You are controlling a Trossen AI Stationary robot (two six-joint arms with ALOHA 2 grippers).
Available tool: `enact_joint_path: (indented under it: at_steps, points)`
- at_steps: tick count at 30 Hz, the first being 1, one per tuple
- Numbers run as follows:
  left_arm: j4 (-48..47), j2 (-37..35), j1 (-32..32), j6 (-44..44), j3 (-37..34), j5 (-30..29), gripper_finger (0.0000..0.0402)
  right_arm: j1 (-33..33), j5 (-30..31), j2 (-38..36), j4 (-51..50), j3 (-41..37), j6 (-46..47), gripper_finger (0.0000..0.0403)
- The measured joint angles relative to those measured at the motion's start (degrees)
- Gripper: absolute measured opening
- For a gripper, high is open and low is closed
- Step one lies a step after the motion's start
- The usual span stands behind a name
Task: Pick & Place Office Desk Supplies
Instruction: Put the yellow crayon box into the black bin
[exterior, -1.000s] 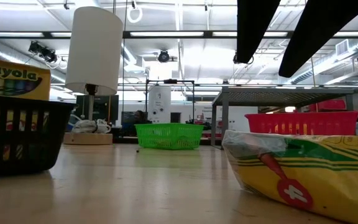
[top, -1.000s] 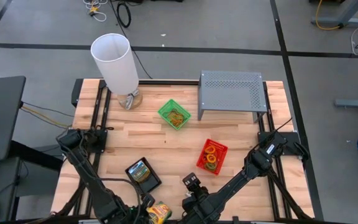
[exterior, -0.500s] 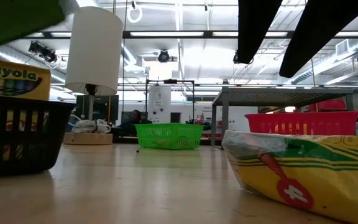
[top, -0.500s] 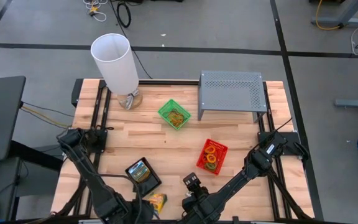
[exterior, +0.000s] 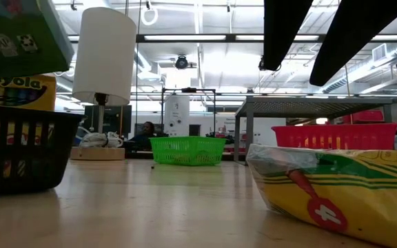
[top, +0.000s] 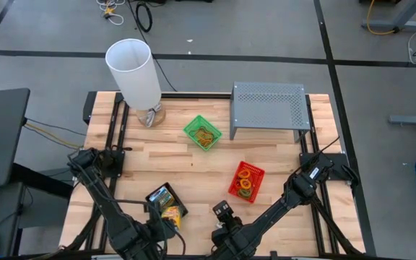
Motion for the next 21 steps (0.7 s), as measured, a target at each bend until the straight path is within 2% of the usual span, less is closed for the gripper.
enact_joint_path:
  at_steps: [8, 15, 21]
  points:
    - [-1.4, 0.0, 0.3, -2.9, 0.0, 0.5, 0.0001, 0.1, 0.0, 0.0, 0.1, 0.0, 0.0, 0.0188]
    - [6.5, -0.9, 0.3, -3.0, 0.0, 1.5, 0.0001, 0.1, 0.0, 0.0, 0.1, 0.0, 0.0, 0.0188]
    - [3.9, -3.0, 0.2, -6.5, 0.0, -0.2, 0.0001, 0.3, -0.3, 0.0, 0.1, 0.0, -0.1, 0.0188]
